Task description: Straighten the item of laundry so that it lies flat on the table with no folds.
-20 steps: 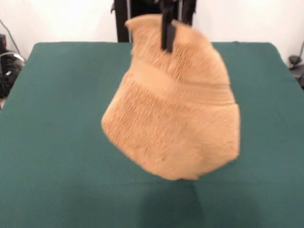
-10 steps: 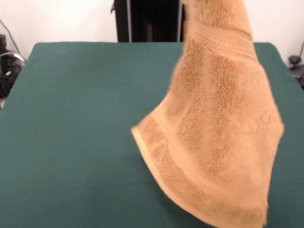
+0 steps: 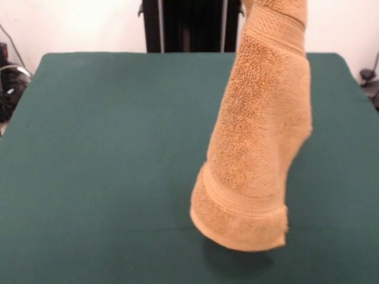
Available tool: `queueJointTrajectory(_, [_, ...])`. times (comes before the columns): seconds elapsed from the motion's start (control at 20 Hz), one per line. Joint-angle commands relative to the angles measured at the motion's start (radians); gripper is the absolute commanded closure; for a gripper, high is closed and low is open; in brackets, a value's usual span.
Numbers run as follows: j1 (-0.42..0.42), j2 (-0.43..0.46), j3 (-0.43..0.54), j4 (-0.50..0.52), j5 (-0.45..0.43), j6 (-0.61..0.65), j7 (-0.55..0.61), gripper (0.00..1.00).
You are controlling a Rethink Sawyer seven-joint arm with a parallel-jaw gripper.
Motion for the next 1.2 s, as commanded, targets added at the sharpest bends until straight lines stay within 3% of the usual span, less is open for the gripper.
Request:
queueJointTrajectory(0.05, [0.021, 0.006, 0.008, 0.190, 0.044, -0.045, 0.180, 1.00])
queueJointTrajectory(0.3, [0.035, 0.008, -0.007, 0.212, 0.062, -0.065, 0.225, 1.00])
queueJointTrajectory(0.6, [0.063, -0.043, -0.055, 0.312, 0.042, -0.097, 0.221, 1.00])
queueJointTrajectory(0.85, [0.089, -0.166, -0.153, 0.492, 0.035, -0.115, 0.253, 1.00])
queueJointTrajectory(0.95, [0.094, -0.234, -0.193, 0.578, 0.020, -0.154, 0.221, 1.00])
queueJointTrajectory(1.1, [0.126, -0.331, -0.260, 0.669, -0.071, -0.194, 0.136, 1.00])
queueJointTrajectory(1.2, [0.133, -0.385, -0.272, 0.710, -0.125, -0.183, 0.024, 1.00])
